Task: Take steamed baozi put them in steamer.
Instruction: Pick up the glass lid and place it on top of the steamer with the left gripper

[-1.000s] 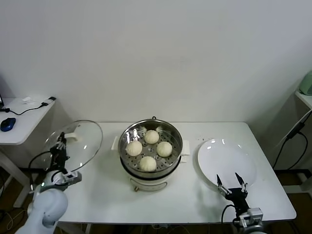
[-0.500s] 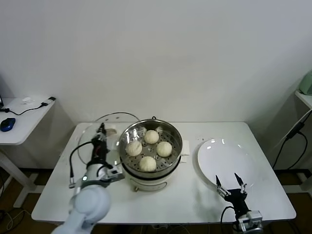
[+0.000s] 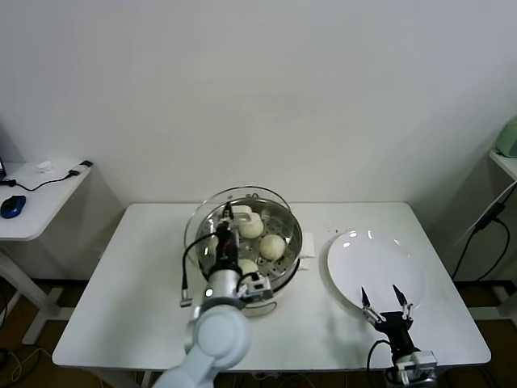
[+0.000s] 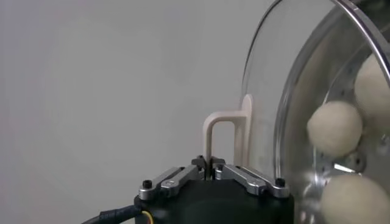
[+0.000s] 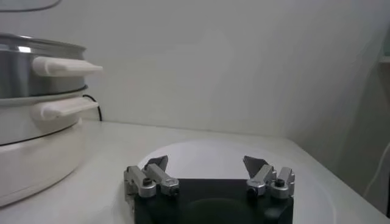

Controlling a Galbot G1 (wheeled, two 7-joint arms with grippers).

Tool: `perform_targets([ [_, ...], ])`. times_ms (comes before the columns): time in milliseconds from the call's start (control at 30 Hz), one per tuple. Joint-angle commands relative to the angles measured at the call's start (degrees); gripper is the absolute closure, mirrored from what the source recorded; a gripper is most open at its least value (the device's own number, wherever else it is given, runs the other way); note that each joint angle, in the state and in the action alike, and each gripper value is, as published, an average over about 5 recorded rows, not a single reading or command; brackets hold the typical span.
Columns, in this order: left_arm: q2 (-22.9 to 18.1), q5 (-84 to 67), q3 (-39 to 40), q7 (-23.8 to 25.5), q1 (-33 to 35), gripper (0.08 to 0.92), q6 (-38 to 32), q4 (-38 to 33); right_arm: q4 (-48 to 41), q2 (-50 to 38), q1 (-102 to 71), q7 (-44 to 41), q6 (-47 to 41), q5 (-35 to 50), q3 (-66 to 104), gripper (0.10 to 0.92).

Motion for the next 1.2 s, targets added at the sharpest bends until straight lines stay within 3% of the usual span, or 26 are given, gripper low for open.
perform_targets([
  [33, -7.8, 7.4, 5.4, 1.1, -2.2, 0.857, 2.8, 8.9, -1.3, 0.3, 0.3, 0.9, 2.5, 0.6, 0.0, 0.203],
  [900, -6.3, 6.0, 0.2, -4.4, -0.7, 0.857, 2.7, 13.2, -3.2, 0.9, 1.2, 2.7, 4.9, -0.3, 0.2, 0.203],
  [1200, -5.2, 4.7, 0.8, -3.1, -0.1, 0.830, 1.9, 10.5, -2.2, 0.9, 0.9, 1.6, 4.2, -0.6, 0.1, 0.203],
])
